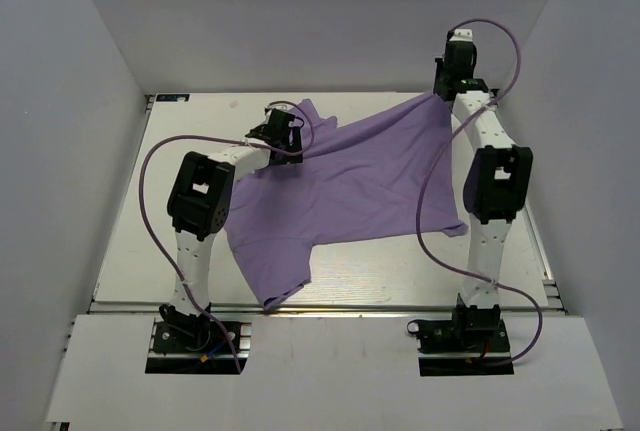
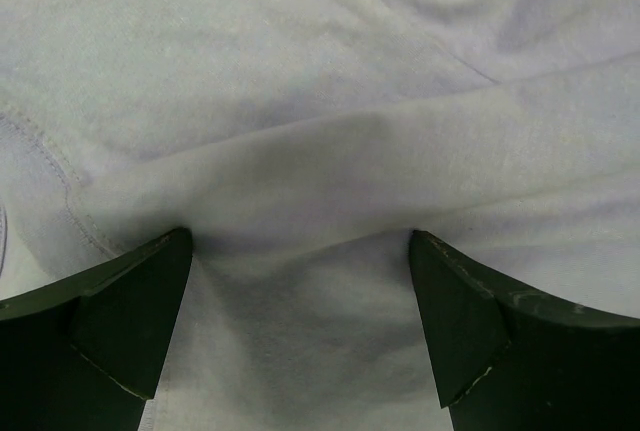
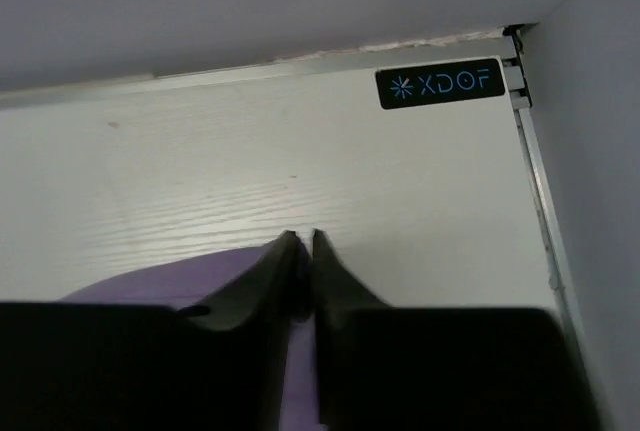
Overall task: Fold and stack the t-shirts
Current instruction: Flatten out the tshirt
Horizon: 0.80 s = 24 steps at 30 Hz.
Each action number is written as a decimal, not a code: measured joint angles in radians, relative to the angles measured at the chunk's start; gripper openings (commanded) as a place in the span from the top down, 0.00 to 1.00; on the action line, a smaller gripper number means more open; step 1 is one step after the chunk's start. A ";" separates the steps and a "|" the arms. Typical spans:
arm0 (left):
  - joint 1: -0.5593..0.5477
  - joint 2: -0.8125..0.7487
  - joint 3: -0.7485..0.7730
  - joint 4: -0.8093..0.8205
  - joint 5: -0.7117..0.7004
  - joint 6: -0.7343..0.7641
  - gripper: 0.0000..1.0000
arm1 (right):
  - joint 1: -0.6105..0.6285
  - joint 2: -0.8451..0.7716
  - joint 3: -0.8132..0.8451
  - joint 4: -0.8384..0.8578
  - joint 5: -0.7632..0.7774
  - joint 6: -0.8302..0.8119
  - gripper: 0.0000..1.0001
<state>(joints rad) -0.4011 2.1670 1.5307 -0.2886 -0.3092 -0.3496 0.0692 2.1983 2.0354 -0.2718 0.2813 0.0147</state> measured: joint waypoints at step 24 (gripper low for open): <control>0.006 -0.226 -0.143 -0.047 0.089 0.007 0.00 | -0.051 -0.795 -0.992 -0.264 0.005 0.373 0.15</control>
<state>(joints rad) -0.3954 1.9408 1.3876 -0.3351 -0.2199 -0.3428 0.0185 1.4033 1.0435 -0.5362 0.2859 0.3874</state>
